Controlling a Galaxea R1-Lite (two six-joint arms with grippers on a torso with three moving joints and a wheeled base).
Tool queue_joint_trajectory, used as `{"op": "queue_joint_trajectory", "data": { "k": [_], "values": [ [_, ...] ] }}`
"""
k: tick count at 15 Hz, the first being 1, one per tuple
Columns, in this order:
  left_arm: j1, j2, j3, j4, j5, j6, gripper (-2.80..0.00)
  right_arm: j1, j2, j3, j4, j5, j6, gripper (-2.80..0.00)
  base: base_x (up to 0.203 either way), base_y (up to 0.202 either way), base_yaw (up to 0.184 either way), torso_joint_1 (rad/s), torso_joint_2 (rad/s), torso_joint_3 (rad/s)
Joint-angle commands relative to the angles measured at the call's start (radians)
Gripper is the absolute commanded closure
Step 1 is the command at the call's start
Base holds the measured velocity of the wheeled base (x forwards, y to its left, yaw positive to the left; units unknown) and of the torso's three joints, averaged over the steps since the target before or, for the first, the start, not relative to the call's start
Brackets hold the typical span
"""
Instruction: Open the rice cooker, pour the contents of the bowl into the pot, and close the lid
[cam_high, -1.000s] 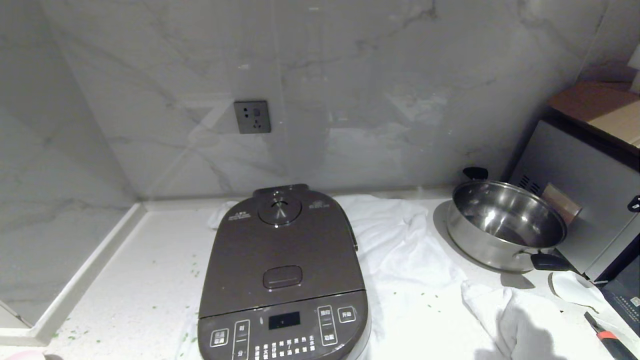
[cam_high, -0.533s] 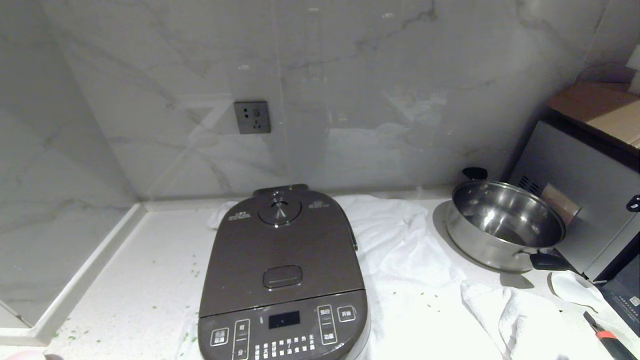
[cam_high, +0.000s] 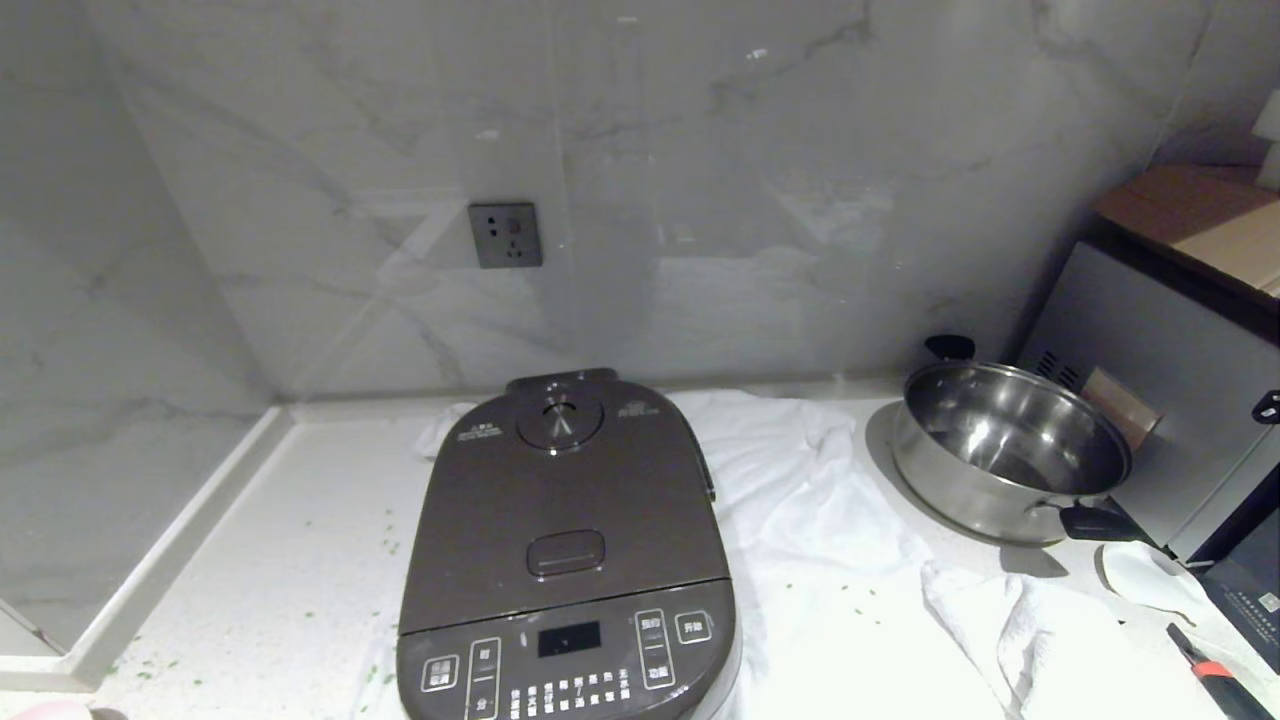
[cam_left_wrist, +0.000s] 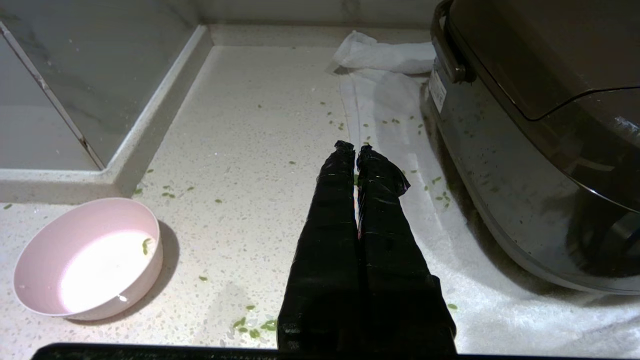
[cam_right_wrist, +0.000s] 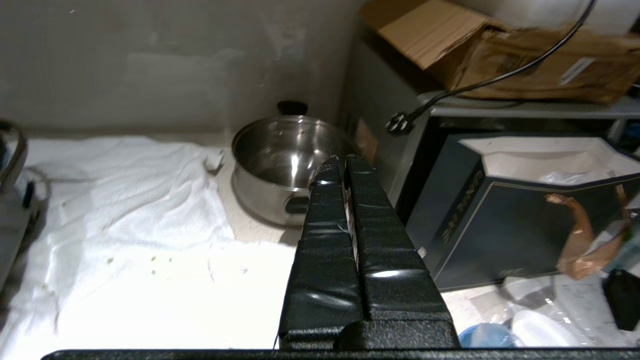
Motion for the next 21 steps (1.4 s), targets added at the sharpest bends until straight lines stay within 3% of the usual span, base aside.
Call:
{"op": "queue_joint_trajectory", "data": {
  "k": [1,6,10,21],
  "values": [
    [0.0,0.0,0.0,0.0,0.0,0.0,0.0,0.004,-0.132,0.102,0.002,0.023,-0.004,0.0,0.0,0.0,0.0,0.0,0.0,0.0],
    [0.0,0.0,-0.001,0.0,0.0,0.0,0.0,0.008,-0.245,0.383,-0.046,0.131,-0.003,0.0,0.0,0.0,0.0,0.0,0.0,0.0],
    [0.0,0.0,-0.001,0.002,0.0,0.0,0.0,0.009,-0.246,0.645,-0.298,0.205,-0.002,0.0,0.0,0.0,0.0,0.0,0.0,0.0],
    [0.0,-0.002,-0.001,0.002,0.0,0.0,0.0,0.009,-0.246,0.657,-0.325,0.234,0.039,0.0,0.0,0.0,0.0,0.0,0.0,0.0]
  ]
}}
